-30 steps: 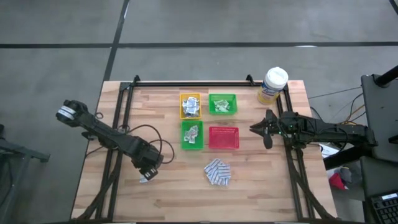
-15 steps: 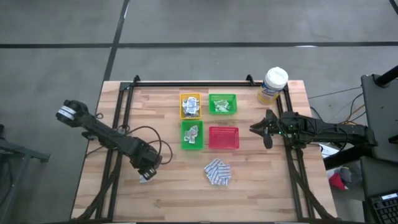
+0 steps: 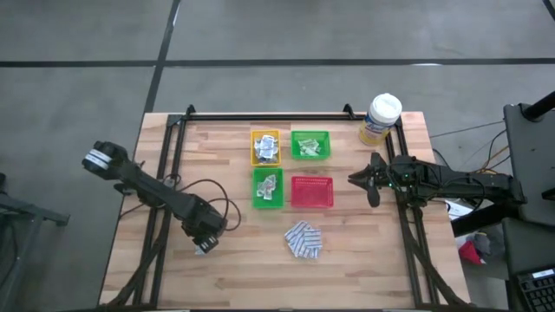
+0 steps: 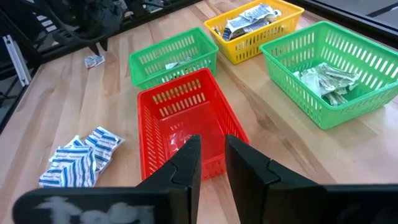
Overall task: Pick & Place First Aid Supplies
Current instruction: Put the orange ointment pack into the bottom green bin
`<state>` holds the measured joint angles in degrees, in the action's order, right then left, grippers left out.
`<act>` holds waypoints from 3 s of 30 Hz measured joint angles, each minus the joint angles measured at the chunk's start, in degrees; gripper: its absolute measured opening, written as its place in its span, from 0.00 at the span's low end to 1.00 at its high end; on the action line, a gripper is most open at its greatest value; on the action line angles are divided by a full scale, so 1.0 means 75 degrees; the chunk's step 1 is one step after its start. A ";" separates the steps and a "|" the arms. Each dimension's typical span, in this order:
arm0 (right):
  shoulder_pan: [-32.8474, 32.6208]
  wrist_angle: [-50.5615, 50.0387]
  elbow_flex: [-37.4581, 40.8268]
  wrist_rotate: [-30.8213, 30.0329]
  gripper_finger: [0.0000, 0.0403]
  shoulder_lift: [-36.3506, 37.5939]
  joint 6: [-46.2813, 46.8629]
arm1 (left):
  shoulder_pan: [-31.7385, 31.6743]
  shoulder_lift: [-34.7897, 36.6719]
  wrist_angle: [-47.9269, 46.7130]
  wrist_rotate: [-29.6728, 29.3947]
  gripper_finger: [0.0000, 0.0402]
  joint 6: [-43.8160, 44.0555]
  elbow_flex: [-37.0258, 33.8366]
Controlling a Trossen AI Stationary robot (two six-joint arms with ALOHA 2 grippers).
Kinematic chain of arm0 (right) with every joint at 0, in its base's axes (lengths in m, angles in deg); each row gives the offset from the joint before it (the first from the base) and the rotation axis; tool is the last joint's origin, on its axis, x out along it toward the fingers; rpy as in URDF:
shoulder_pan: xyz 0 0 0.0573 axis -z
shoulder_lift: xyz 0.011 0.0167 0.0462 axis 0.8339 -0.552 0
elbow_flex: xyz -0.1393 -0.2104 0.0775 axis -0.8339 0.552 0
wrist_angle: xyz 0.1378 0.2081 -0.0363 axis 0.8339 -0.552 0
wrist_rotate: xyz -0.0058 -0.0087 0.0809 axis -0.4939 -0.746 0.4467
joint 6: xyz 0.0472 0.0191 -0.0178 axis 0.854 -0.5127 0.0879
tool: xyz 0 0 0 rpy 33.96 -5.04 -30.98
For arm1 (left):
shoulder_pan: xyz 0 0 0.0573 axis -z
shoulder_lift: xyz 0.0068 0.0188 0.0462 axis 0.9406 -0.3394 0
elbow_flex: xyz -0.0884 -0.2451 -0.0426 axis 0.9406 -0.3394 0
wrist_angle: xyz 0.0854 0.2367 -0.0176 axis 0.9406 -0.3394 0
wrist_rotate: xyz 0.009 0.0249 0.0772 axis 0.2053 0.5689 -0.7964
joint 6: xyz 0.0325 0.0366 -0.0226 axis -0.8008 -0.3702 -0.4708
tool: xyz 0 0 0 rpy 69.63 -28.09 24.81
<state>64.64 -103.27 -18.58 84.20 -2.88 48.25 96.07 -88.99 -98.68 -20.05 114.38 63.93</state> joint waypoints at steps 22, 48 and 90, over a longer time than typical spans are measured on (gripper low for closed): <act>0.0000 0.0003 0.0000 0.0000 0.19 -0.0003 0.0003 | 0.0006 -0.0364 -0.0277 -0.0093 0.01 -0.0122 0.0061; 0.0003 0.0003 0.0000 0.0000 0.21 -0.0003 0.0032 | -0.0081 0.0043 0.0212 -0.4470 0.00 -0.2502 0.2417; 0.0003 -0.0002 0.0000 0.0000 0.17 -0.0003 0.0085 | -0.2545 -0.1147 0.2964 -0.5504 0.00 0.2867 0.2428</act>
<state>64.66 -103.28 -18.58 84.20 -2.90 48.88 76.98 -97.59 -76.45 -61.33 135.89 82.14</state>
